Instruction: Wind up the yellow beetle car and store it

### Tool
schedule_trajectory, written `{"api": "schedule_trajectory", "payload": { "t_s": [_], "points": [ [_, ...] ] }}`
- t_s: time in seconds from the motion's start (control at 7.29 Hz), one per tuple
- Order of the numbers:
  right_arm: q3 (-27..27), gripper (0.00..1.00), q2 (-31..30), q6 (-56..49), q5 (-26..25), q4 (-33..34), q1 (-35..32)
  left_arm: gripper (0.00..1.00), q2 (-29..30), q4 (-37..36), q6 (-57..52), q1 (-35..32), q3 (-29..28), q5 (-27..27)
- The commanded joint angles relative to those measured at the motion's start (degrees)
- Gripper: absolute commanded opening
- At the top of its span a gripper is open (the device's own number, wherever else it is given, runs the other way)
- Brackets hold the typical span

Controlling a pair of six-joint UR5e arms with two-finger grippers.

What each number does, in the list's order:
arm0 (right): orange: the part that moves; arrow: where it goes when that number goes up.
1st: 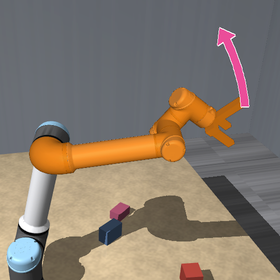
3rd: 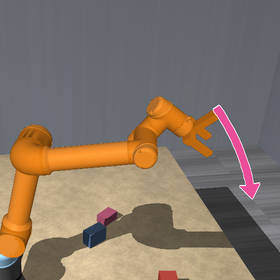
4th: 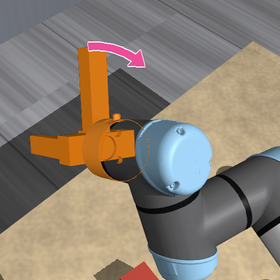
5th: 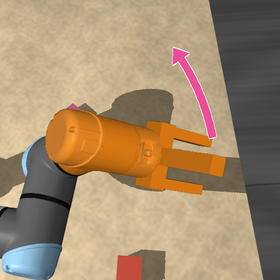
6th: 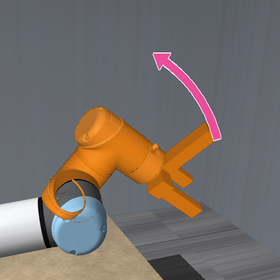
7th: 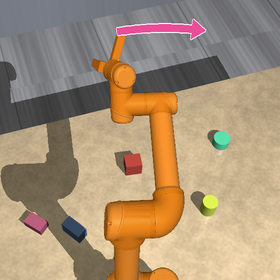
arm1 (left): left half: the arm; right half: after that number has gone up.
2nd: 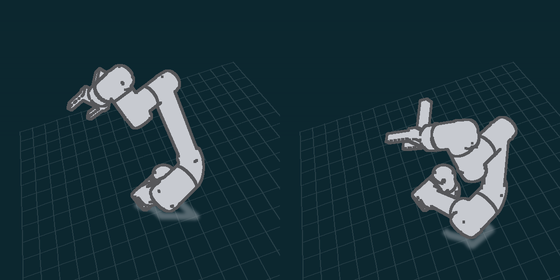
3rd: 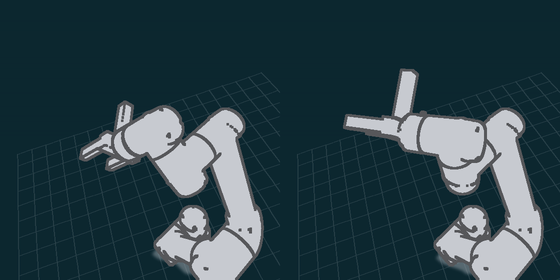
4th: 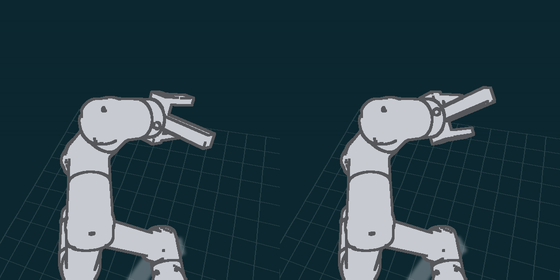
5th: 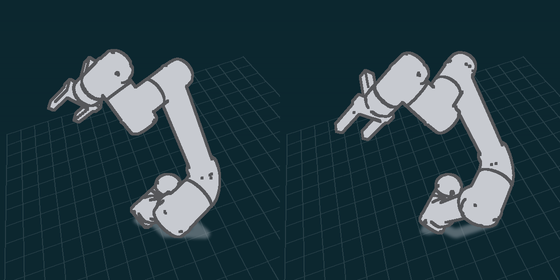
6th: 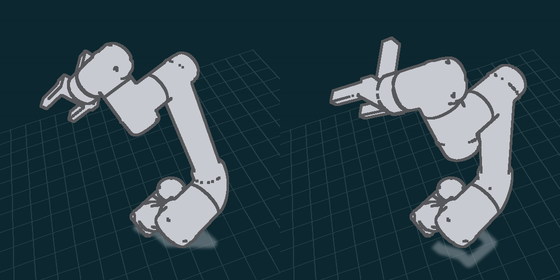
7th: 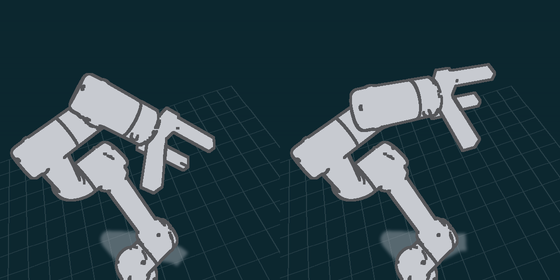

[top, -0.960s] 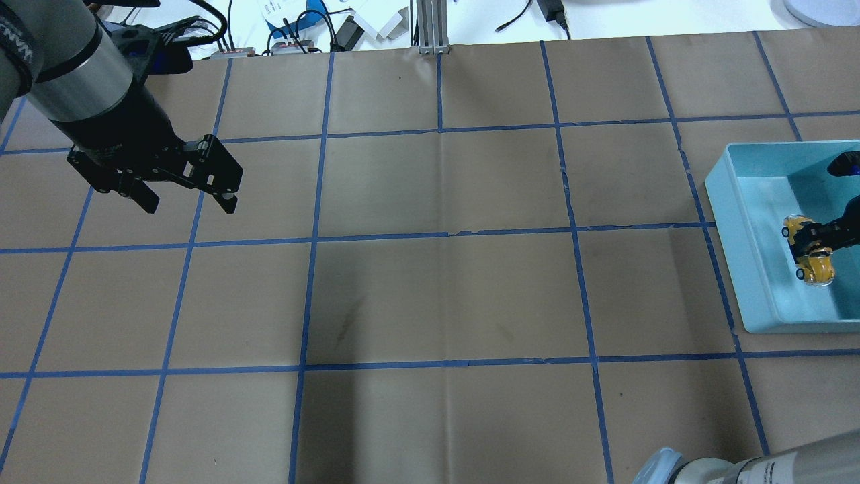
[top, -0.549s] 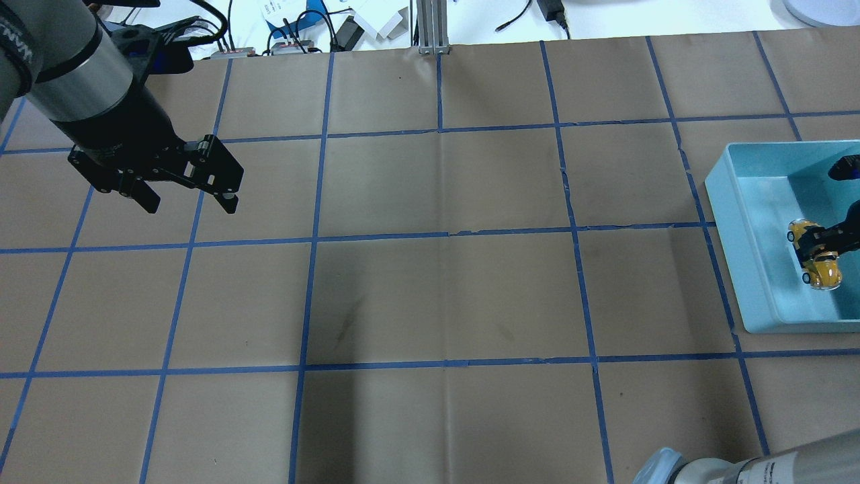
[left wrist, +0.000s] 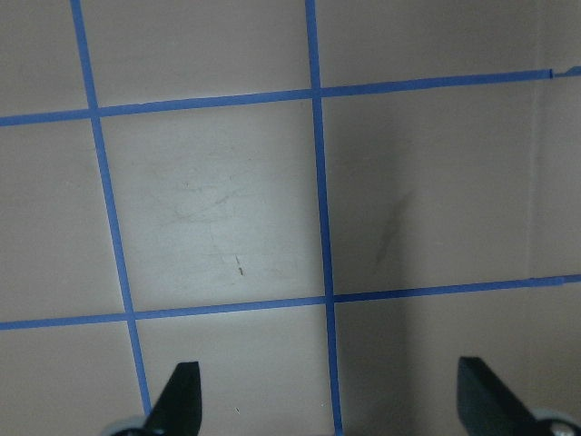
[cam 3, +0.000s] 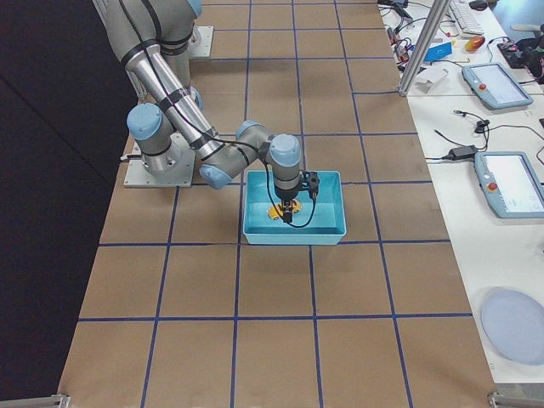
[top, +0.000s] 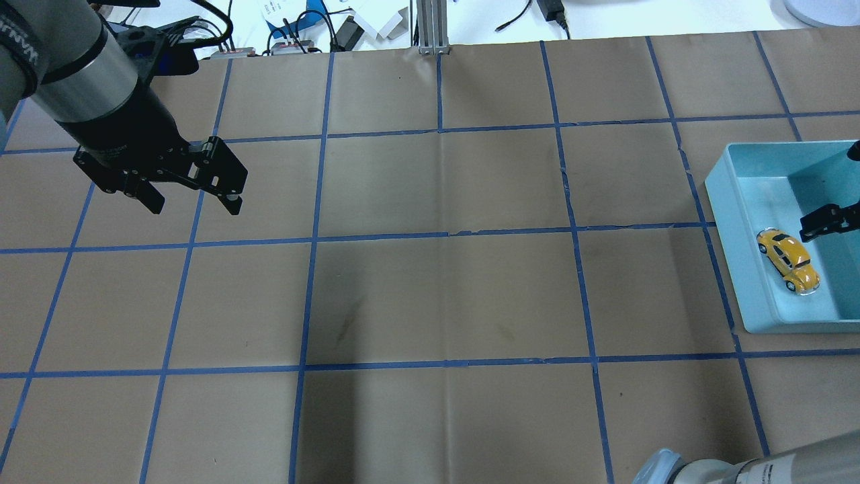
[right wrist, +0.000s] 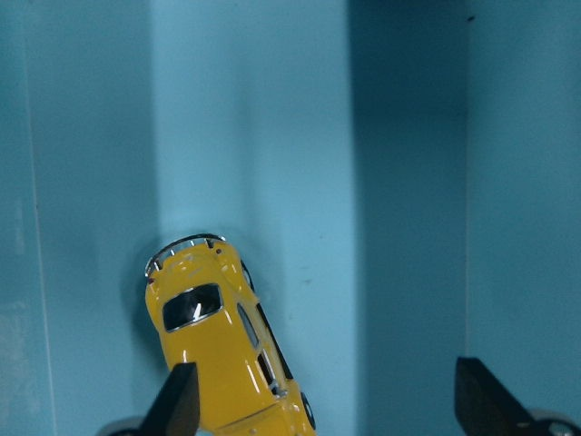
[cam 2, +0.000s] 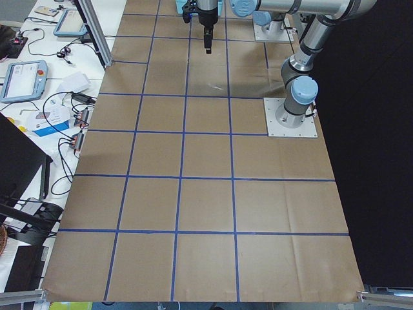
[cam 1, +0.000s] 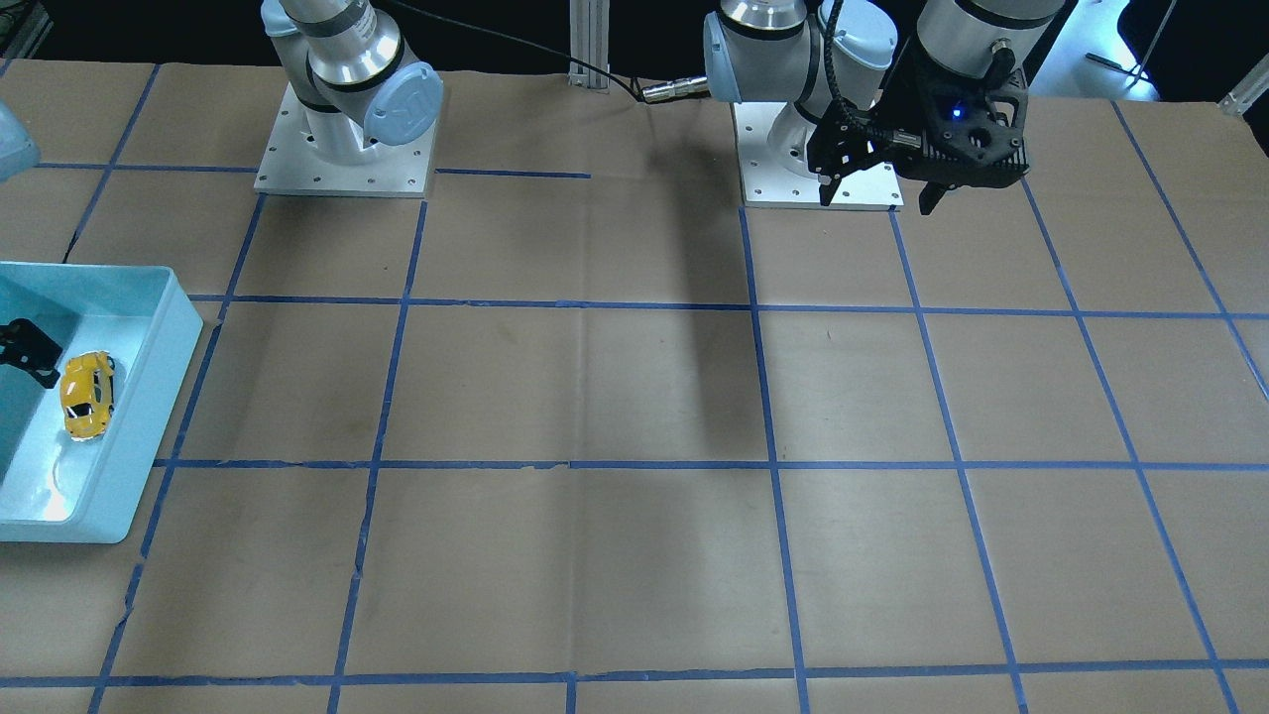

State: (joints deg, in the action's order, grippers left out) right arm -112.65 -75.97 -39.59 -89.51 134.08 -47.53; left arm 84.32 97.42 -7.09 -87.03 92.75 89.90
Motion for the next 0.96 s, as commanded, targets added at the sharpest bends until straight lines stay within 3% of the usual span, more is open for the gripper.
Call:
{"api": "schedule_trajectory", "payload": {
  "t_s": [0.0, 0.27, 0.41, 0.69, 0.82],
  "points": [
    [5.57, 1.0, -2.06, 1.62, -0.32, -6.32, -1.94, 1.0, 1.02, -0.65, -0.03, -0.16, 0.06, -1.2],
    [13.81, 1.0, -5.67, 11.6, 0.29, -20.11, -6.05, 1.0, 0.06, -0.57, -0.04, 0.1, -0.02, -2.37],
    [19.95, 1.0, -5.86, 15.12, -0.49, -23.91, -11.48, 1.0, 0.15, -0.65, -0.12, 0.19, 0.24, 0.25],
    [32.08, 1.0, -6.99, 27.21, -3.21, -41.35, -20.89, 1.0, 0.23, -0.83, -0.12, 0.72, 0.06, 0.81],
    [34.23, 1.0, -8.48, 29.98, -2.26, -44.66, -25.46, 1.0, 0.15, -0.74, -0.12, 0.72, 0.06, 0.81]
  ]
}}
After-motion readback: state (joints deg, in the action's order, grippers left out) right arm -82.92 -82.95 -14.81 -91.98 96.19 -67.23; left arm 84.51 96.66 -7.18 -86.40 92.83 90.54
